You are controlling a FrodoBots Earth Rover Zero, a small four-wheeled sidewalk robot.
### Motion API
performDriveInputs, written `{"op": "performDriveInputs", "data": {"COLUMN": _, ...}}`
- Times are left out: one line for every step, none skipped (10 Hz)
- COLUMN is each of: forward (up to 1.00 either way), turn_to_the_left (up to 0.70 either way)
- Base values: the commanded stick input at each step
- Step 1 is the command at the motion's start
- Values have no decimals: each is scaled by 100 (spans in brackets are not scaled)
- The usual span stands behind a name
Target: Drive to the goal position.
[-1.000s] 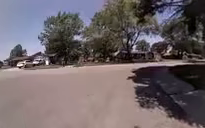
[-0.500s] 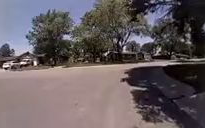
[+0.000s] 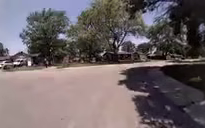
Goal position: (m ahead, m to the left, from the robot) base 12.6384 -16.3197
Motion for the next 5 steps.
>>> {"op": "performDriveInputs", "data": {"forward": 70, "turn_to_the_left": 0}}
{"op": "performDriveInputs", "data": {"forward": 70, "turn_to_the_left": 0}}
{"op": "performDriveInputs", "data": {"forward": 70, "turn_to_the_left": 0}}
{"op": "performDriveInputs", "data": {"forward": 70, "turn_to_the_left": 0}}
{"op": "performDriveInputs", "data": {"forward": 70, "turn_to_the_left": 0}}
